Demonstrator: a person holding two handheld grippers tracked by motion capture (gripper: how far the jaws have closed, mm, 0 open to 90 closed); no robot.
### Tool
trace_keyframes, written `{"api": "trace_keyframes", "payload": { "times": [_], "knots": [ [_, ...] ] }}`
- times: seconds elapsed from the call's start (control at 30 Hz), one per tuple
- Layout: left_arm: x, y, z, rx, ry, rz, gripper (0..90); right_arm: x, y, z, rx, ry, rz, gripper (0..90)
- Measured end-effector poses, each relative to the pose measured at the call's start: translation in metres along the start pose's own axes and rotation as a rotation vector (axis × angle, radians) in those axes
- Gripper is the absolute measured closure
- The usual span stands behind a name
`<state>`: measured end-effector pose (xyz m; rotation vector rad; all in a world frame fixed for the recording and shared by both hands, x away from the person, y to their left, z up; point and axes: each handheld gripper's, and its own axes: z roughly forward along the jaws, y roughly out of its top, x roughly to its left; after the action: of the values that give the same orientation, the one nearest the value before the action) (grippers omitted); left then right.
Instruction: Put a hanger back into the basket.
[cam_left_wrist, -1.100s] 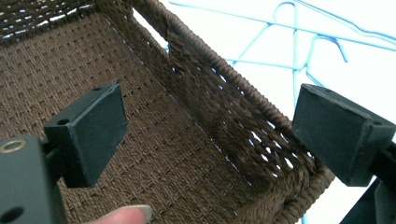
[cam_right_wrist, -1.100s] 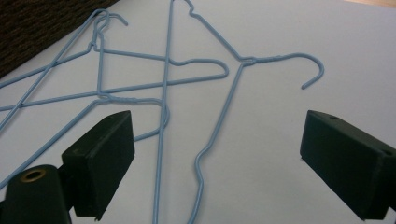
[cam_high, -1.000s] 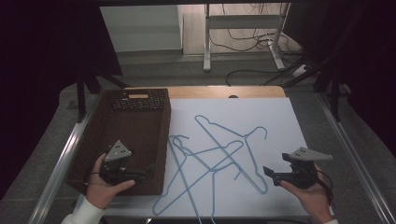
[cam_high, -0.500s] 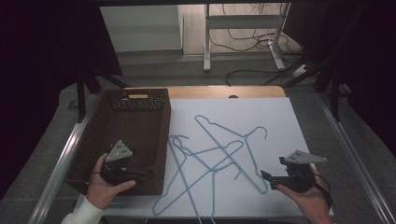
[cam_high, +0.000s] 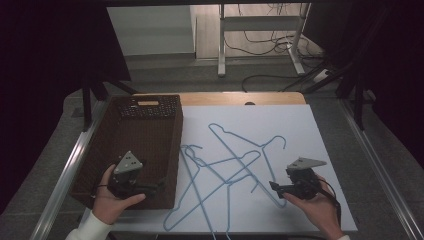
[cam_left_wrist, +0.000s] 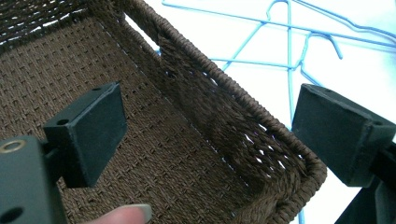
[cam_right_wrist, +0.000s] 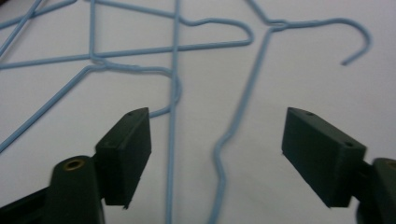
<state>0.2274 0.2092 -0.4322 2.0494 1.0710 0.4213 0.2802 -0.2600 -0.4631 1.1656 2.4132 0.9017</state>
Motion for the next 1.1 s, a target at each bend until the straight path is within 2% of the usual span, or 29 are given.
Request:
{"api": "trace_keyframes", "payload": {
  "times": [0.13, 0.33, 0.37, 0.5, 0.53, 0.57, 0.7, 0.73, 1.0, 1.1],
  "knots": [
    [0.0, 0.0, -0.001, -0.001, 0.003, 0.002, 10.5, 0.007, 0.008, 0.017, 0.035, 0.004, -0.025, 31.1],
    [0.0, 0.001, 0.0, -0.002, 0.003, 0.004, 10.6, 0.009, 0.024, 0.036, 0.068, 0.027, -0.027, 35.2],
    [-0.001, 0.001, 0.0, 0.0, 0.003, 0.008, 10.6, 0.01, 0.033, 0.044, 0.07, 0.029, -0.025, 37.3],
    [-0.001, 0.001, 0.001, 0.0, 0.003, 0.014, 10.6, 0.009, 0.047, 0.065, 0.1, 0.039, -0.03, 41.6],
    [-0.001, 0.001, 0.001, 0.0, 0.003, 0.014, 10.6, 0.009, 0.047, 0.065, 0.1, 0.039, -0.03, 41.6],
    [-0.001, 0.001, 0.002, 0.001, 0.002, 0.013, 10.6, 0.009, 0.052, 0.075, 0.122, 0.046, -0.019, 44.1],
    [0.0, 0.001, 0.003, 0.002, 0.004, 0.012, 10.6, 0.01, 0.057, 0.089, 0.146, 0.042, -0.013, 47.7],
    [0.0, 0.001, 0.003, 0.0, 0.006, 0.011, 10.6, 0.011, 0.06, 0.097, 0.169, 0.037, -0.022, 50.7],
    [0.001, 0.001, 0.002, -0.004, 0.01, 0.012, 10.6, 0.019, 0.065, 0.113, 0.223, 0.033, -0.067, 65.8],
    [0.001, 0.001, 0.002, -0.005, 0.009, 0.012, 10.6, 0.024, 0.067, 0.114, 0.236, 0.025, -0.081, 72.6]
  ]
}}
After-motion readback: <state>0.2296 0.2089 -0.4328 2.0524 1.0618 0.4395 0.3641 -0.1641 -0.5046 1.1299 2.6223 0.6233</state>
